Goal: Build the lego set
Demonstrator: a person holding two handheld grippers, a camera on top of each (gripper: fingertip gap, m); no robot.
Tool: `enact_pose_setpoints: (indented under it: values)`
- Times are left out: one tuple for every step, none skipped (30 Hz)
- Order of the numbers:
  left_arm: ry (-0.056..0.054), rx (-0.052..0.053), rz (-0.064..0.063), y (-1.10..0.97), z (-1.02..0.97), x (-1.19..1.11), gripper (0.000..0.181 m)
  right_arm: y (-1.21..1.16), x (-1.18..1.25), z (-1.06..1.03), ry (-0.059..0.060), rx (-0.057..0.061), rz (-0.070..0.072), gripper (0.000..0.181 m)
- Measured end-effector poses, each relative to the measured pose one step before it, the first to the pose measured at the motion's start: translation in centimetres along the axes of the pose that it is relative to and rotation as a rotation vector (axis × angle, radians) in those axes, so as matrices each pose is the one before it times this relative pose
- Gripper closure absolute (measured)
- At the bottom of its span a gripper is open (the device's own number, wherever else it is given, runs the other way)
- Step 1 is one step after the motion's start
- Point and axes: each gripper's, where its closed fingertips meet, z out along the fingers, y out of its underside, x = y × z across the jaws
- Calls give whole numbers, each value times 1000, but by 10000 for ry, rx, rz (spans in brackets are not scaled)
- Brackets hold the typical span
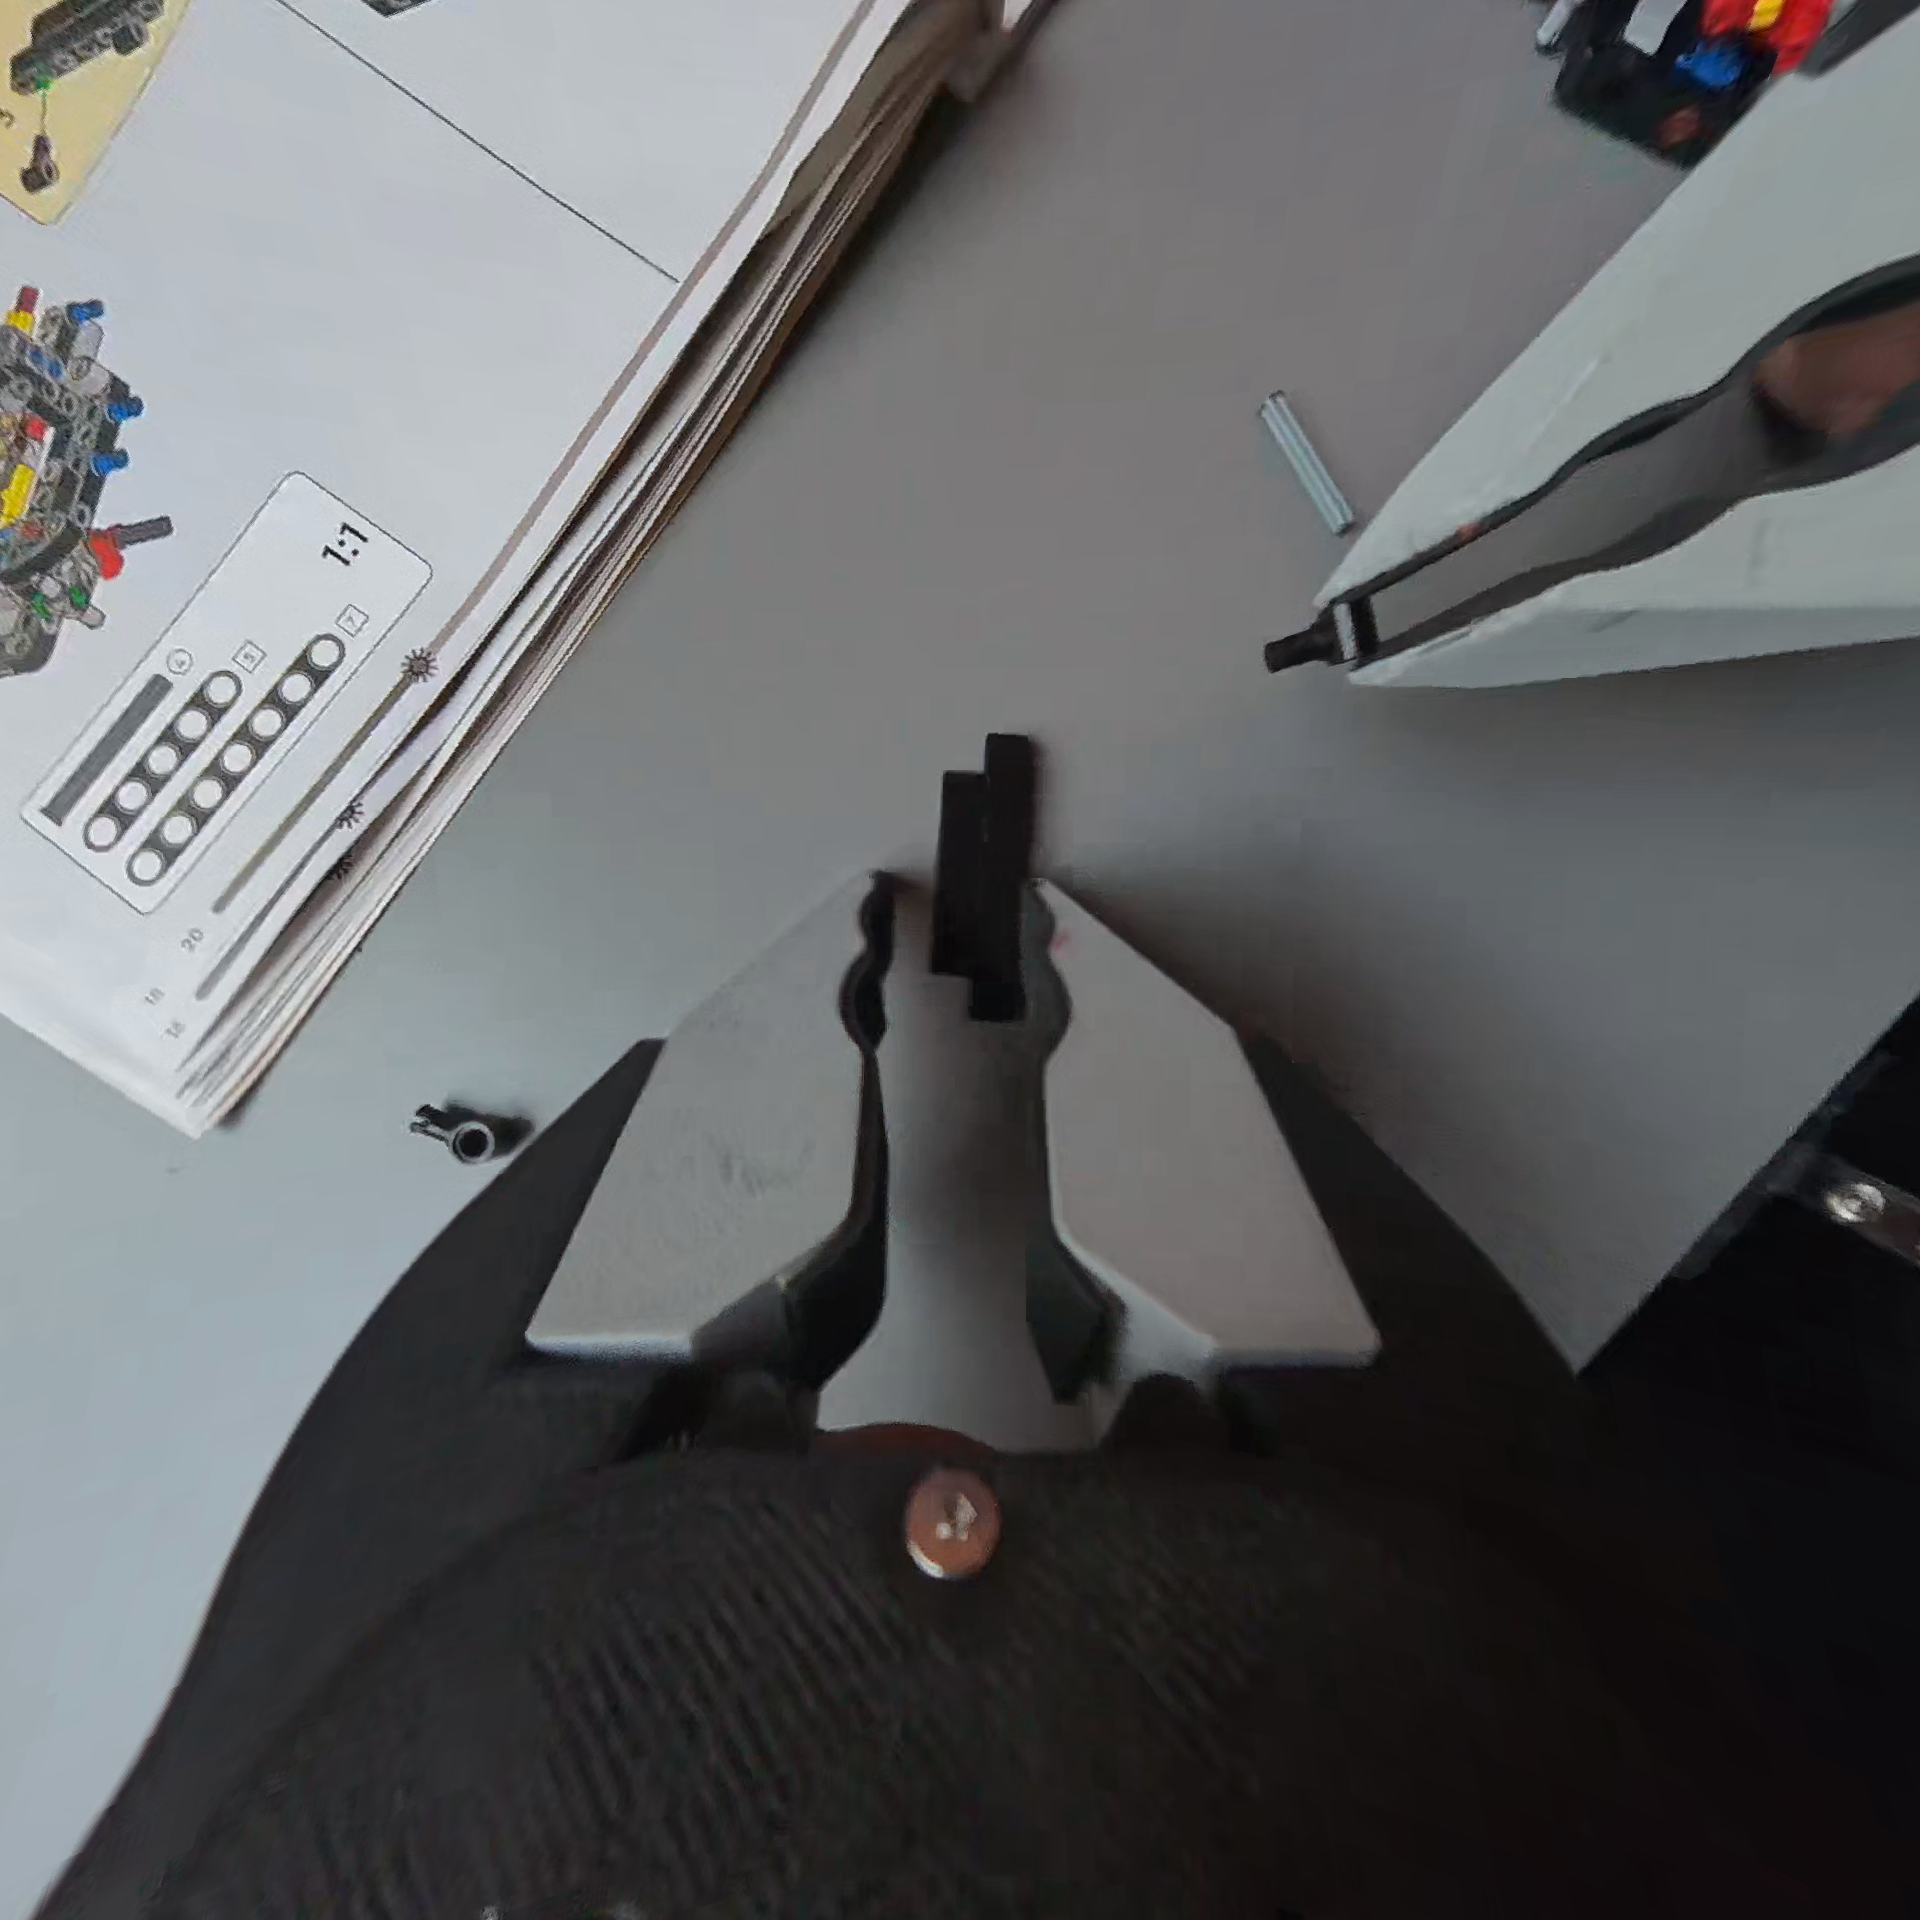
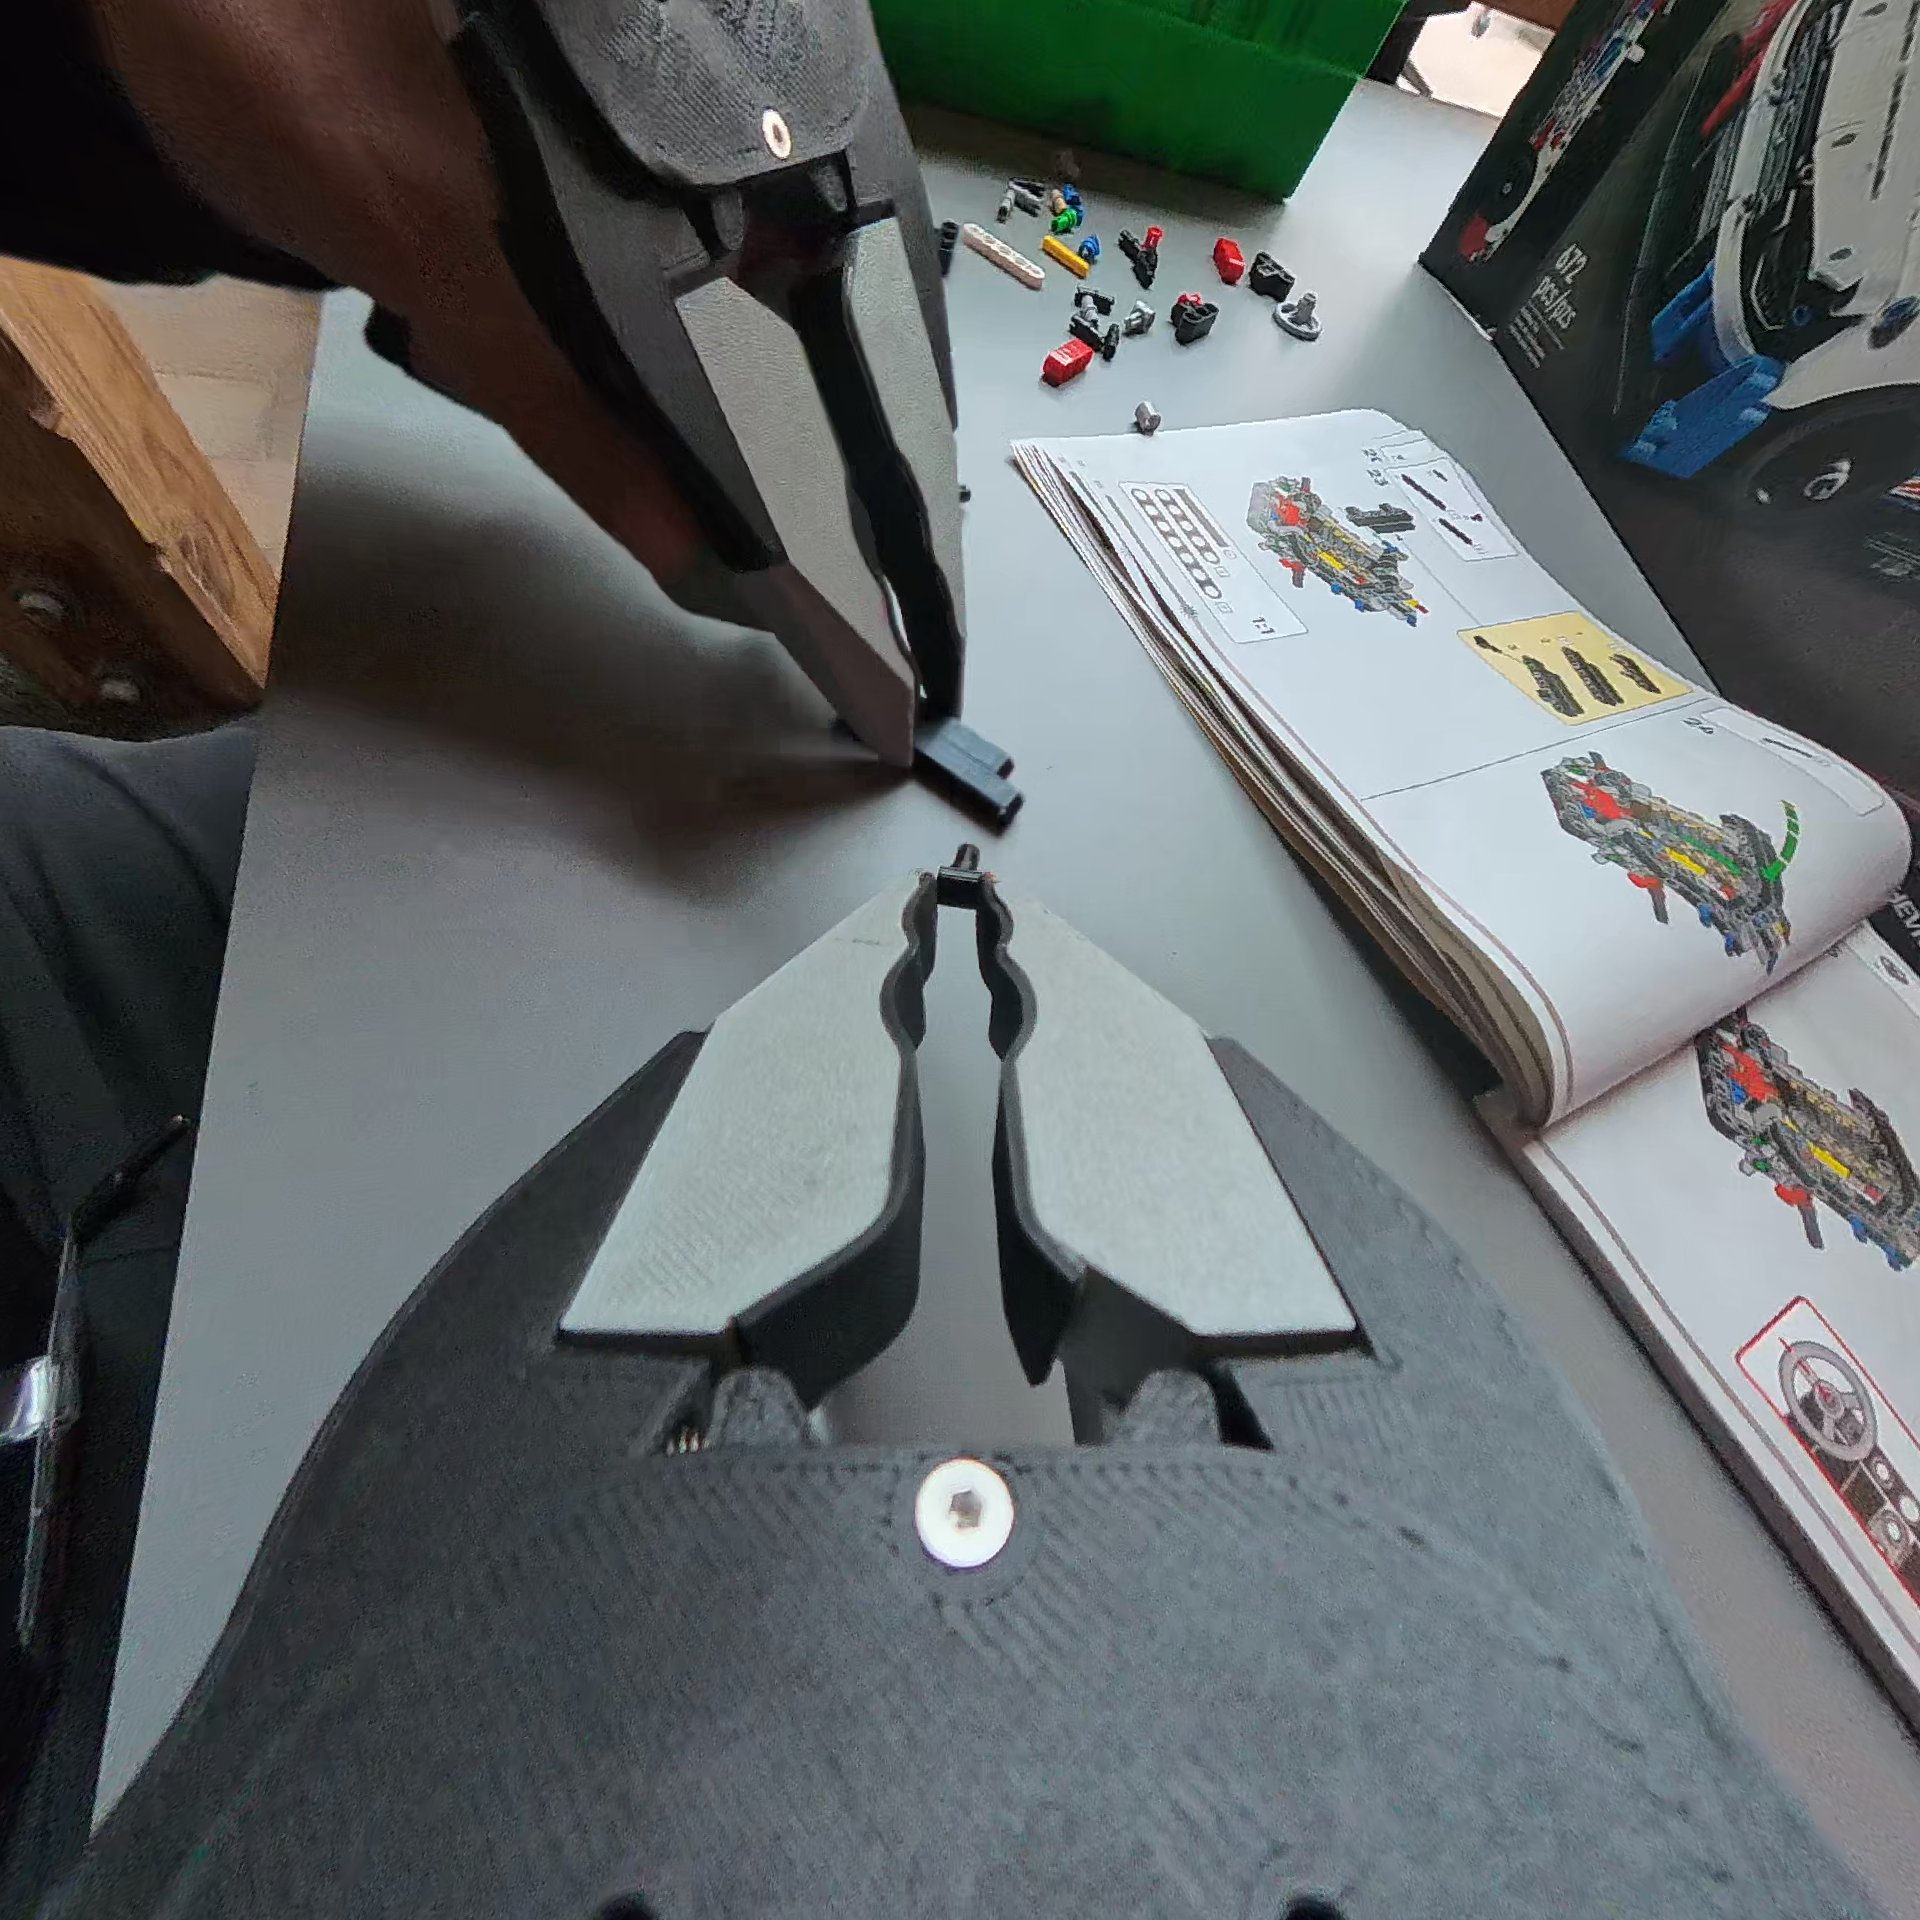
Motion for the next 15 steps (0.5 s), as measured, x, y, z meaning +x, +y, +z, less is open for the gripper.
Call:
enact_pose_setpoints:
  values:
    - [131, -211, 238, 73, 37, 28, 166, 117, -8, -143, -46, 12, 32, 177]
    - [404, -190, 53, 12, -18, 330, 166, 63, -25, -147, -72, 37, 29, 176]
    - [552, -214, -181, 14, -40, 421, 166, 3, -80, -138, -119, 57, 35, 176]
    - [894, -183, -372, -36, -91, 849, 167, -46, -75, -123, -118, 63, 41, 177]
    - [1308, 77, -642, -399, -206, 1376, 167, -83, -184, -111, -186, 68, 1, 177]
    - [1606, 184, -850, -502, -264, 1720, 167, -186, -600, -90, -448, 132, -63, 177]
    - [1375, 15, -818, -169, -158, 1296, 168, -122, -670, -77, -475, 96, -110, 177]
    - [721, -143, -496, 224, -70, 421, 168, 33, -165, -170, -89, 3, -208, 177]
    - [192, -264, -229, 516, 18, -232, 168, -56, -69, -295, 31, 60, -420, 176]
    - [87, -470, -220, 859, 148, -334, 168, -14, 139, -378, 198, -1, -459, 176]
    - [-11, -565, -264, 962, 304, -419, 167, 349, 360, -342, 323, -218, -324, 176]
    - [173, -507, -146, 770, 380, 28, 167, 766, 72, -154, 52, -435, -113, 176]
    - [285, -389, -266, 458, 384, 450, 167, 978, -118, 23, -130, -507, 168, 177]
    - [148, -413, -6, 376, 377, 352, 167, 750, 22, 80, -21, -293, 316, 177]
    - [-73, -213, 33, 30, 235, 146, 167, 338, -9, 56, -2, 9, 278, 176]
